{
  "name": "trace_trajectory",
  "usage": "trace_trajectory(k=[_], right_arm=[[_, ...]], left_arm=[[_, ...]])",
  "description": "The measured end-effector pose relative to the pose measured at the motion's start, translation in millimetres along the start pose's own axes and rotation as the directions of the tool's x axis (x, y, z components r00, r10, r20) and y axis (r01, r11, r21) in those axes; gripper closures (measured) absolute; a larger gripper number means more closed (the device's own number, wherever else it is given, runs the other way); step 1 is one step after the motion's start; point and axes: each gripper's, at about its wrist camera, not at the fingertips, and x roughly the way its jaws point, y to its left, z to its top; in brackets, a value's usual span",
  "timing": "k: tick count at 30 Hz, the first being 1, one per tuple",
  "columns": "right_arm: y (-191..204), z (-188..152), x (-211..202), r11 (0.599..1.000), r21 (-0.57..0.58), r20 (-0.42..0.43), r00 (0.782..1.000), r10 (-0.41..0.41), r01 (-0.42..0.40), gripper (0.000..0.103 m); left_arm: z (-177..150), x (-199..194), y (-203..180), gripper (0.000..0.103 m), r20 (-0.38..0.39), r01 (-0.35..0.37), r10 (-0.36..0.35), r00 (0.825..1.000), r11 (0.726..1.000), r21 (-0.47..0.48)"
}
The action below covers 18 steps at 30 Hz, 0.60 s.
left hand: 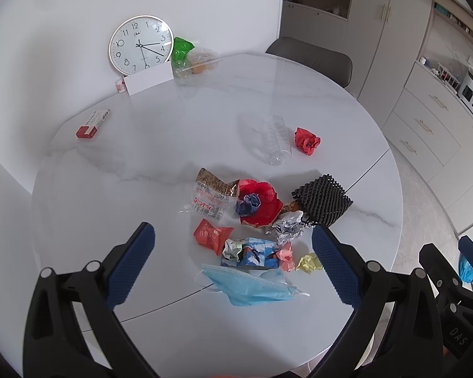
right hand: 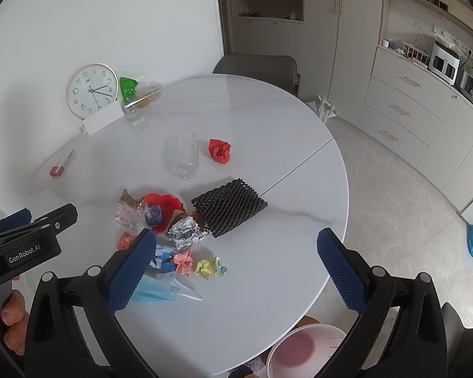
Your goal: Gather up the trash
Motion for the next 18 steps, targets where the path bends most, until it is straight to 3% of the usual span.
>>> trace_trajectory(k=[18], right_arm=[[-0.4,0.2,1.8,1.0,0.0,-0.002,1.0,0.001,-0.001,0.002]], left_arm=[[0.2,0.0,0.4,0.007,0.001,0.0,0.0,1.0,1.0,0.0]])
